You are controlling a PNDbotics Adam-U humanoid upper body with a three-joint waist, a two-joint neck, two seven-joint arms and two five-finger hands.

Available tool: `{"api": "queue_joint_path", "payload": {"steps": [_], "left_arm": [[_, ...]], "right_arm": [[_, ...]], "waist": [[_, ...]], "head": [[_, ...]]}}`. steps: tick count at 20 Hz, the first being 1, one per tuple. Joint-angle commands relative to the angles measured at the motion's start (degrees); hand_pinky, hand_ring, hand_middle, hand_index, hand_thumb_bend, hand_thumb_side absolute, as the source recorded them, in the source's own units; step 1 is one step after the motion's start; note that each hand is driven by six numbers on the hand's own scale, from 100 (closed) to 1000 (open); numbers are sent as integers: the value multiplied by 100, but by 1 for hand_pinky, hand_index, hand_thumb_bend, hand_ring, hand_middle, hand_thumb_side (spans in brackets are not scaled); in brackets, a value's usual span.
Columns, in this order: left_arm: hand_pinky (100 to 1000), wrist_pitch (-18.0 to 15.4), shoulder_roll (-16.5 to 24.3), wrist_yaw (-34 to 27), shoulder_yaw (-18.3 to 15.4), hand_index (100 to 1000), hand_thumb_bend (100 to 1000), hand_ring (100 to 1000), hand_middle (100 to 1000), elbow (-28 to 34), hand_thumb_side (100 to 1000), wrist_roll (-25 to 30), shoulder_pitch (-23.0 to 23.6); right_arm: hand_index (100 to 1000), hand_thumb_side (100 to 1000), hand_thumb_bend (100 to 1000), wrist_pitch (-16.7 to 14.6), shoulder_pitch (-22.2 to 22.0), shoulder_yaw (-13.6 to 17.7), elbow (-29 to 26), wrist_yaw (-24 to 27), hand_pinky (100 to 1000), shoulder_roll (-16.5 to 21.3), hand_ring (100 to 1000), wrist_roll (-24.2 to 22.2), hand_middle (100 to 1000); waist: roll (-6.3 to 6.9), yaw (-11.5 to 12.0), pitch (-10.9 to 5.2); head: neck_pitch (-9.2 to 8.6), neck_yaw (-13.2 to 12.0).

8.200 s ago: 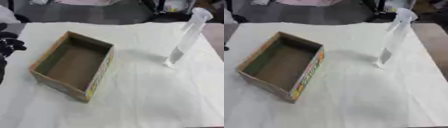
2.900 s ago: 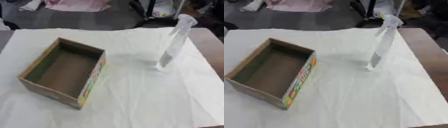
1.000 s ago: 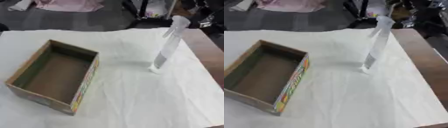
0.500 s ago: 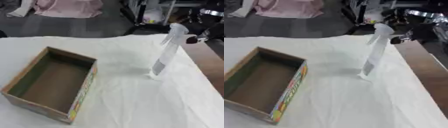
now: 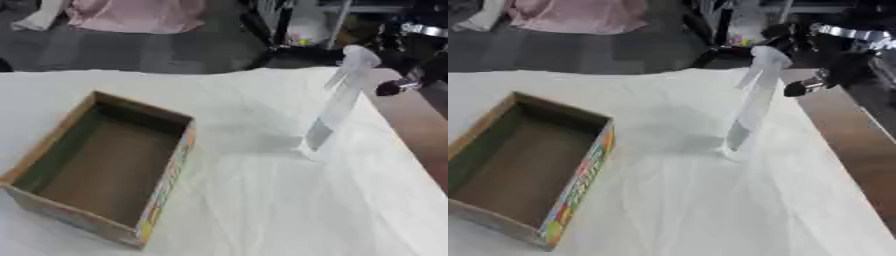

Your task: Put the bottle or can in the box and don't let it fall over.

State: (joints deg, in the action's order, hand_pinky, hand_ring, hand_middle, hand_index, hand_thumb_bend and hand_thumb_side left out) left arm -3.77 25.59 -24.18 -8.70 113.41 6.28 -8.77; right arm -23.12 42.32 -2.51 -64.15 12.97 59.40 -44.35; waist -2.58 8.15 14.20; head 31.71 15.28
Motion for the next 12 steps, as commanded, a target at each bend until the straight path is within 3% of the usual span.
{"api": "queue_joint_path", "payload": {"steps": [1,12], "left_arm": [[609,-8,56,37,-39,829,128,555,587,119,792,20,-65],[610,4,26,63,-47,828,130,553,586,119,794,30,-88]], "right_arm": [[925,260,688,-705,78,88,-75,65,901,250,934,-762,1000],[888,205,706,-551,75,59,-151,75,880,193,897,-694,962]], "waist": [[1,-2,-55],[-37,41,5]], "head": [[27,18],[45,18]]}}
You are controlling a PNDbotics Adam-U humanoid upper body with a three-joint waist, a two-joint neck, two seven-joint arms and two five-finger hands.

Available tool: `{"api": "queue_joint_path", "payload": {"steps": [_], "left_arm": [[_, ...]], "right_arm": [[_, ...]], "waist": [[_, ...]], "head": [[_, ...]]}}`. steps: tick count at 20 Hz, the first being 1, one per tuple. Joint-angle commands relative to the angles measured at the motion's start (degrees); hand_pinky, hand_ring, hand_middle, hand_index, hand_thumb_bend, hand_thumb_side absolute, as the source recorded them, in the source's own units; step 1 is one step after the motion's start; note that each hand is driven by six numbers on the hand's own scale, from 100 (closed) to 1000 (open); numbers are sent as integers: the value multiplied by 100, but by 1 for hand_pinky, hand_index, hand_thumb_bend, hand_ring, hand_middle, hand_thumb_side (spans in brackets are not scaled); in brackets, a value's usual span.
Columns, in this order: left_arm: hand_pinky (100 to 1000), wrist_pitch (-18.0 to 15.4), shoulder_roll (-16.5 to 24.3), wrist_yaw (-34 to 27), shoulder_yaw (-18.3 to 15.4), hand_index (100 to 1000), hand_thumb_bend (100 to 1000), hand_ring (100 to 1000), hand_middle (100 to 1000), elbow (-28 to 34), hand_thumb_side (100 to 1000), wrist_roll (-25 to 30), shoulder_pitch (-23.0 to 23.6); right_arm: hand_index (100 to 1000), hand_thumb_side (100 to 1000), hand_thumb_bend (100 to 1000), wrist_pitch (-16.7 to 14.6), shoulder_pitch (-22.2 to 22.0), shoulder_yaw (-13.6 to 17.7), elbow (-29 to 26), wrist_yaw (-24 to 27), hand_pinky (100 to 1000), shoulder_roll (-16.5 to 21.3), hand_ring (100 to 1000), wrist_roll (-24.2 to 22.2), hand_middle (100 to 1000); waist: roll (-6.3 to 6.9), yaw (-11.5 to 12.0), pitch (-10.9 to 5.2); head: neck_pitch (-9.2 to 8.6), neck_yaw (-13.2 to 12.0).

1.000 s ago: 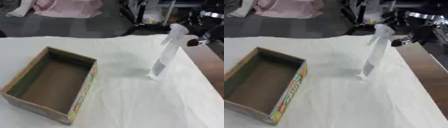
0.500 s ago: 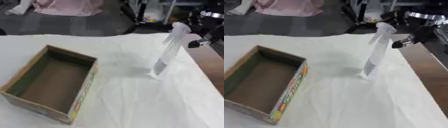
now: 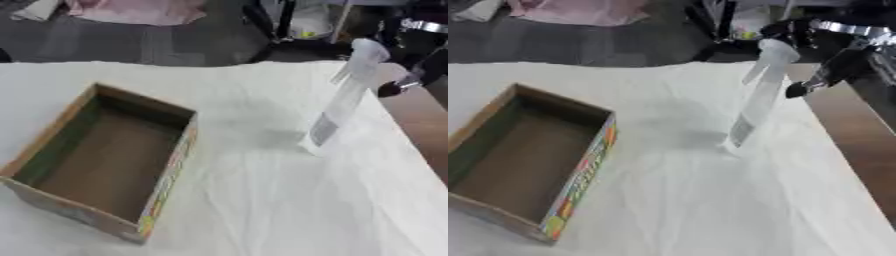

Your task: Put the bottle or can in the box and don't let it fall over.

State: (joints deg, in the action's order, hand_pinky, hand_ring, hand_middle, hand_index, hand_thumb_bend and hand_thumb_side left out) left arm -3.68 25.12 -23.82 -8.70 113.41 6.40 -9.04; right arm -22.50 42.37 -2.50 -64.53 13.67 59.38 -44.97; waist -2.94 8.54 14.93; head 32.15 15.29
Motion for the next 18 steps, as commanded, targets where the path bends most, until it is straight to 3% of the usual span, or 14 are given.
{"api": "queue_joint_path", "payload": {"steps": [1,18], "left_arm": [[610,-2,70,28,-47,827,130,553,586,119,794,19,-65],[610,14,43,32,-57,827,132,551,585,119,794,27,-101]], "right_arm": [[888,203,705,-605,66,53,-122,2,879,186,895,-634,961],[858,172,681,-353,94,-18,-235,159,819,91,831,-697,915]], "waist": [[-5,6,-62],[-46,47,-11]], "head": [[0,16],[11,-29]]}}
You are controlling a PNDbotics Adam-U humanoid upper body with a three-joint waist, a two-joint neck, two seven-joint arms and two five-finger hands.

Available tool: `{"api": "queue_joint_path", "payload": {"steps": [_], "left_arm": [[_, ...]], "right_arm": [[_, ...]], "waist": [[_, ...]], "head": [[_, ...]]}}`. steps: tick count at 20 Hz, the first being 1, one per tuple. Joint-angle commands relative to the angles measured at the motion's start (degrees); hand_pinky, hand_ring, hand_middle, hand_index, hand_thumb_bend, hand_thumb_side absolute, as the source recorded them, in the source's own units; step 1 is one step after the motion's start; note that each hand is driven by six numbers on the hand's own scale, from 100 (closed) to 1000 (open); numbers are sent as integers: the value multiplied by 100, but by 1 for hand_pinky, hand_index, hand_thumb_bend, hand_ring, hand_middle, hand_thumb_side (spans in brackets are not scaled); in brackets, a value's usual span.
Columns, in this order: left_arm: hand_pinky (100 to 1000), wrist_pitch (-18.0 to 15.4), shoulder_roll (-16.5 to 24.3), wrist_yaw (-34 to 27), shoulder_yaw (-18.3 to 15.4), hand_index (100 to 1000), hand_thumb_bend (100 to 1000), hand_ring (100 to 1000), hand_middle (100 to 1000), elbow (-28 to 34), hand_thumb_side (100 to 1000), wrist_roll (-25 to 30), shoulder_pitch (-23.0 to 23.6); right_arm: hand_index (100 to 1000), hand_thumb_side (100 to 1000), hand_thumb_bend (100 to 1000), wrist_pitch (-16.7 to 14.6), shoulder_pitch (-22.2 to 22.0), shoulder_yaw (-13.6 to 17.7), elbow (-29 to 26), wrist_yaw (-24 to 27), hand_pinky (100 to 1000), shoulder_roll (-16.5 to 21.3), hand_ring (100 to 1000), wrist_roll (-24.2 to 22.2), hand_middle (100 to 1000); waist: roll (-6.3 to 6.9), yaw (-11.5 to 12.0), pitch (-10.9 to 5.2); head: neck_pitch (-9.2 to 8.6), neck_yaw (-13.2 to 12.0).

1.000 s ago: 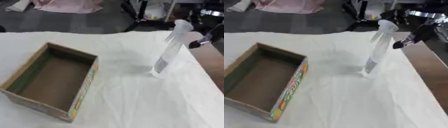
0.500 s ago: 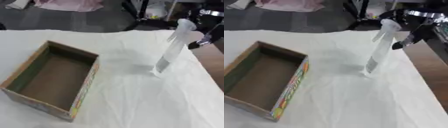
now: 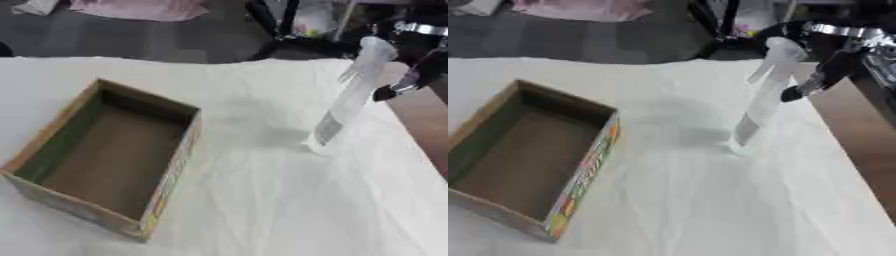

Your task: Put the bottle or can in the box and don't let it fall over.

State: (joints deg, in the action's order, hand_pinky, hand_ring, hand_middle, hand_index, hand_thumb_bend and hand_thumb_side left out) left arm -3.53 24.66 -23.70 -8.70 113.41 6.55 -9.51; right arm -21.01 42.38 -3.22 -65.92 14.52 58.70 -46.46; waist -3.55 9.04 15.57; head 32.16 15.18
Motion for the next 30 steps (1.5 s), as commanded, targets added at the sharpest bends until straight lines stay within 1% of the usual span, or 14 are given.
{"api": "queue_joint_path", "payload": {"steps": [1,6,8,12,17,22,26,30], "left_arm": [[611,-2,88,21,-60,827,131,551,585,119,794,10,-54],[611,-11,81,15,-70,824,131,550,585,119,794,4,-57],[611,-8,76,15,-70,823,132,550,585,119,794,5,-57],[611,-4,69,17,-73,822,132,549,585,119,794,6,-57],[612,-6,57,24,-80,820,133,548,583,119,794,8,-58],[612,-8,43,31,-94,818,133,548,581,119,794,-5,-56],[612,-4,36,38,-99,817,134,546,579,119,795,-11,-55],[612,-4,29,45,-104,816,134,545,579,119,794,-13,-58]], "right_arm": [[852,167,677,-480,89,50,-100,87,806,160,815,-549,905],[819,156,658,-358,79,28,-131,195,768,161,740,-550,852],[800,155,648,-278,80,22,-140,273,770,158,719,-551,819],[776,145,635,-121,74,17,-158,404,756,152,686,-551,781],[751,113,615,-17,60,27,-183,498,745,142,657,-551,761],[728,100,582,44,59,43,-176,574,731,126,626,-548,739],[690,100,556,139,70,53,-144,615,705,101,589,-452,703],[652,100,511,259,72,50,-136,613,683,84,554,-287,667]], "waist": [[17,-1,-74],[27,10,-67],[26,7,-65],[26,2,-59],[20,15,-43],[16,36,-28],[9,40,-17],[4,45,-8]], "head": [[14,-19],[32,-16],[35,-16],[33,-18],[21,-16],[20,7],[15,17],[10,20]]}}
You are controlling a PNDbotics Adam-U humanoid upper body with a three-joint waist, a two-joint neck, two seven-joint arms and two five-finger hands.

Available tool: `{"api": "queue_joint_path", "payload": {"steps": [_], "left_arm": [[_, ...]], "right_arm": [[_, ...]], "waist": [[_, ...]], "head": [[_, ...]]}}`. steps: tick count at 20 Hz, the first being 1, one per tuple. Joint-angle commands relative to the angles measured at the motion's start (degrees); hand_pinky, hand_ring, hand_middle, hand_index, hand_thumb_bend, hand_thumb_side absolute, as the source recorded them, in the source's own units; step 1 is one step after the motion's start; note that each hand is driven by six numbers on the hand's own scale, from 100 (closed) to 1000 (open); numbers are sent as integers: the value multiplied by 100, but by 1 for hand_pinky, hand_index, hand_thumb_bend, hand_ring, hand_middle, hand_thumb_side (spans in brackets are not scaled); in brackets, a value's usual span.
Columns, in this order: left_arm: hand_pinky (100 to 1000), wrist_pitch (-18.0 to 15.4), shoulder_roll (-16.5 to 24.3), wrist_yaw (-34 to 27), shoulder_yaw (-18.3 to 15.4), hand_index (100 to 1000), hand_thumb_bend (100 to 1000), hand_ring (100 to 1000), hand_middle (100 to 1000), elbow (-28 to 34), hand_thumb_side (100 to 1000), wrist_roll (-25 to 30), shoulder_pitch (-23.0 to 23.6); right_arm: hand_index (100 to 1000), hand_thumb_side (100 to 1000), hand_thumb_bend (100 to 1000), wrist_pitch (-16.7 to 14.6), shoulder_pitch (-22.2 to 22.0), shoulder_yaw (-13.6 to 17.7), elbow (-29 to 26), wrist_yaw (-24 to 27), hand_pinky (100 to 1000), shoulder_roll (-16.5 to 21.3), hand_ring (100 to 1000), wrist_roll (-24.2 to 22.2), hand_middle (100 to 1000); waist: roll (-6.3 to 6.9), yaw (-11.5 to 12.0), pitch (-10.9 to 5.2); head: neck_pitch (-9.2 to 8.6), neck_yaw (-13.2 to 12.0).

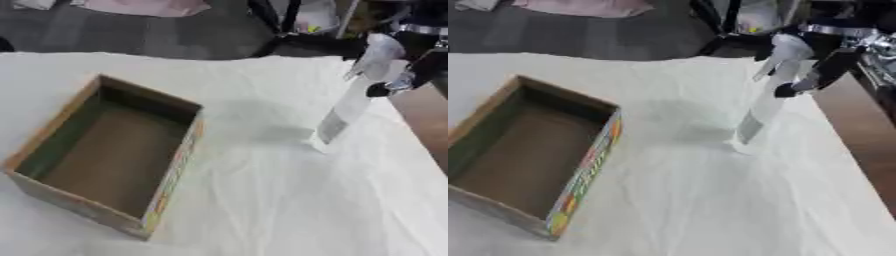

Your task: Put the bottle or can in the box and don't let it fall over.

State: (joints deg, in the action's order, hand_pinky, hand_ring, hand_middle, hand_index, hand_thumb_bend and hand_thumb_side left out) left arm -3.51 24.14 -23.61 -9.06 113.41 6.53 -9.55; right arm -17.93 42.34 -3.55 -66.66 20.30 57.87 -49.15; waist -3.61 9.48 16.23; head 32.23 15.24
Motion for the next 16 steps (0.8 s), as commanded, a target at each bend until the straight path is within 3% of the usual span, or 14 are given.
{"api": "queue_joint_path", "payload": {"steps": [1,5,10,13,16], "left_arm": [[612,-8,81,36,-69,816,135,545,579,119,794,-11,-57],[613,-11,74,31,-73,814,136,545,579,119,794,-9,-62],[612,-11,66,27,-73,811,135,544,578,119,793,1,-65],[612,-14,62,27,-75,809,135,543,576,119,793,4,-63],[612,-16,58,24,-74,808,136,541,573,119,793,9,-66]], "right_arm": [[639,100,487,-23,78,81,-64,37,676,163,545,22,658],[603,100,403,27,82,56,-98,57,659,148,522,62,628],[577,100,381,18,79,55,-112,17,651,136,506,28,603],[551,100,108,12,85,65,-101,8,636,126,488,99,578],[540,100,100,-15,92,52,-121,9,623,112,472,199,563]], "waist": [[10,4,-72],[10,8,-66],[8,15,-59],[10,21,-55],[11,28,-51]], "head": [[0,15],[-3,25],[-16,32],[-18,35],[-21,41]]}}
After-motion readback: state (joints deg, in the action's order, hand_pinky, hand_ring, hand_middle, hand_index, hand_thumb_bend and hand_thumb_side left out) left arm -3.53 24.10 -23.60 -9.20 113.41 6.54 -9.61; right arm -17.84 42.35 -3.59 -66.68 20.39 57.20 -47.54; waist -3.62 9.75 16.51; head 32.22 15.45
